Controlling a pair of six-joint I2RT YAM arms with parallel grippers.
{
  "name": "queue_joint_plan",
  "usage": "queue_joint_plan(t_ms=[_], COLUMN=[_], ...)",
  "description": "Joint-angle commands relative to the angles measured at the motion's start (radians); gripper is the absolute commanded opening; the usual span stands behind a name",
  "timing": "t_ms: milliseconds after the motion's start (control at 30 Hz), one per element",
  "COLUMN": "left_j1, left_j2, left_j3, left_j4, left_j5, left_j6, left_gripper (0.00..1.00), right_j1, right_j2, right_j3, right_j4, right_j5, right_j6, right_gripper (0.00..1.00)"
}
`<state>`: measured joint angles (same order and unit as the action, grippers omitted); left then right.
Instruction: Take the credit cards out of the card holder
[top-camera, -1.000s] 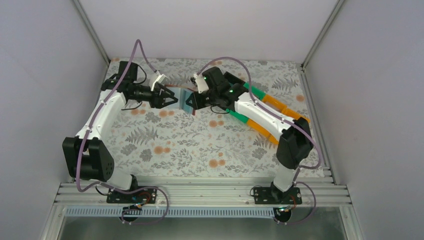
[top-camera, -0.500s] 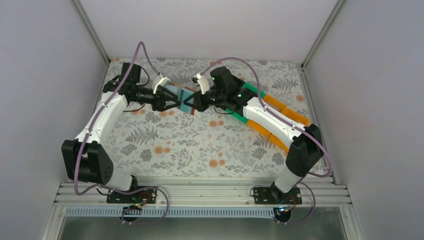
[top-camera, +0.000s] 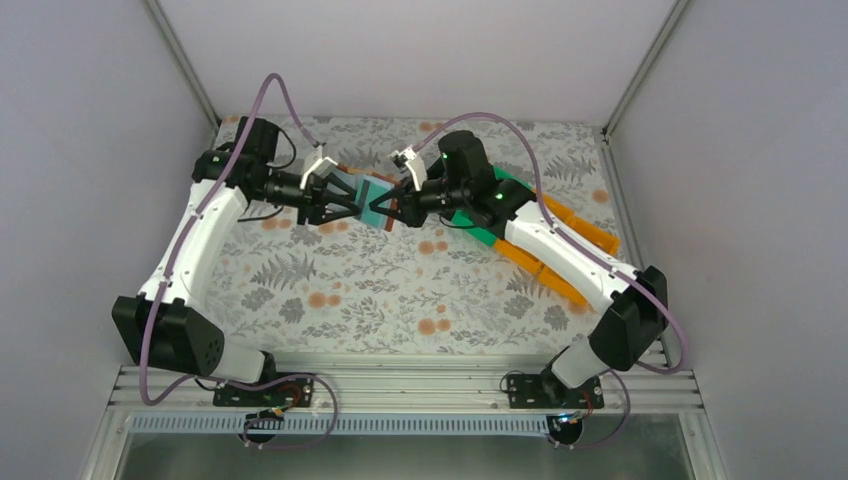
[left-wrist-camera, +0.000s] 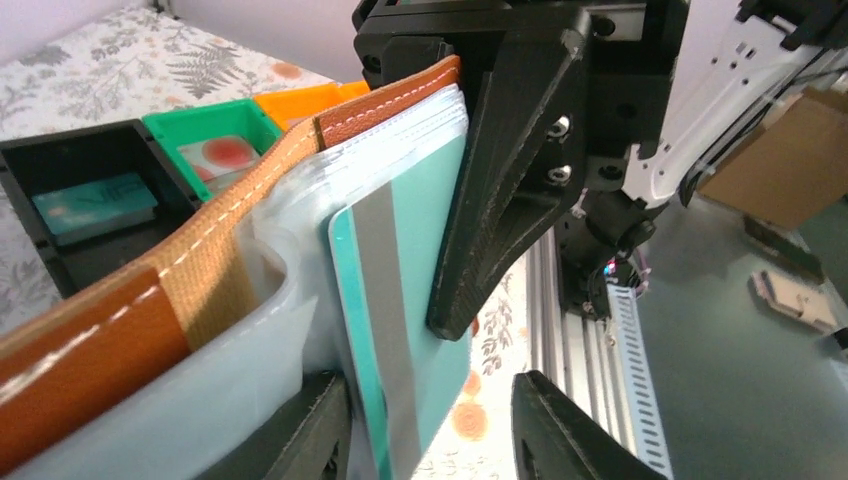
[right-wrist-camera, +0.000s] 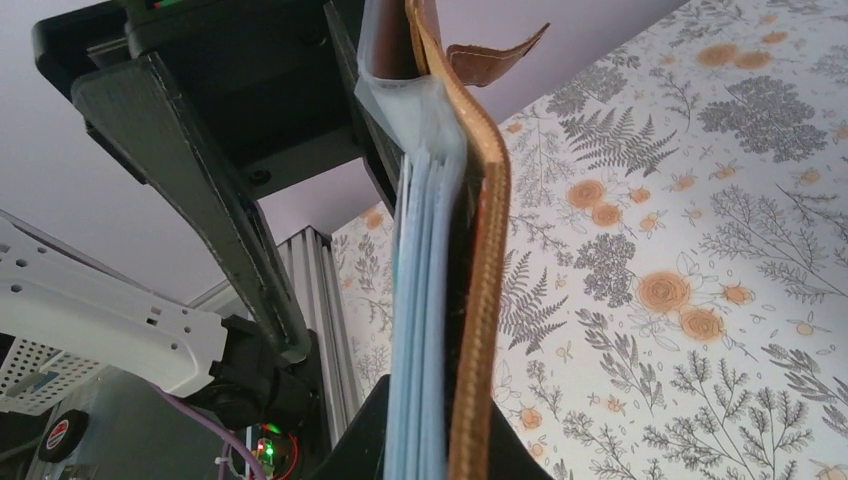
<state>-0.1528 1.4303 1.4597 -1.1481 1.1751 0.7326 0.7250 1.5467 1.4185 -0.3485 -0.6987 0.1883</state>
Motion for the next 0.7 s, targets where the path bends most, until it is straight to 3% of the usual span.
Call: queue_joint_plan(t_ms=[0, 100, 167, 200, 333, 467, 667], left_j1=[-0.123, -0.155, -0.167, -0.167, -0.161, -0.122, -0.06], left_j2=[-0.019, -0.021, -0.018, -0.016, -0.018, -0.026, -0.041], left_j3=[0.006, -0.003, 0.0, 0.003, 0.022, 0.014, -0.002], left_j4=[0.012, 0.067, 0.073, 0.068, 0.046, 0.047, 0.055], left_j5=[0.1, 0.043, 0.036, 0.04, 0.041, 0.011, 0.009], left_j6=[0.007, -0.048, -0.057, -0.057, -0.044, -0.04, -0.036], left_gripper=[0.36, 0.23, 0.05, 0.03, 0.02, 0.02, 0.02], right_j1=[0.034, 0.034, 0.034, 0.034, 0.034, 0.028, 0.006], right_j2=[0.006, 0.001, -0.002, -0.006, -0.043, -0.084, -0.098], right_j3=[0.026, 0.031, 0.037, 0.037, 0.001, -0.059, -0.117], right_j4=[0.169, 0.191, 0.185, 0.178, 0.163, 0.154, 0.154], right_j5=[-0.084, -0.094, -0.091, -0.088, -0.076, -0.038, -0.041], right_j6=[-0.019, -0.013, -0.018, -0.021, -0.046, -0.07, -0.069], right_gripper=[0.04, 0.04, 0.04, 0.04, 0.05, 0.14, 0.2])
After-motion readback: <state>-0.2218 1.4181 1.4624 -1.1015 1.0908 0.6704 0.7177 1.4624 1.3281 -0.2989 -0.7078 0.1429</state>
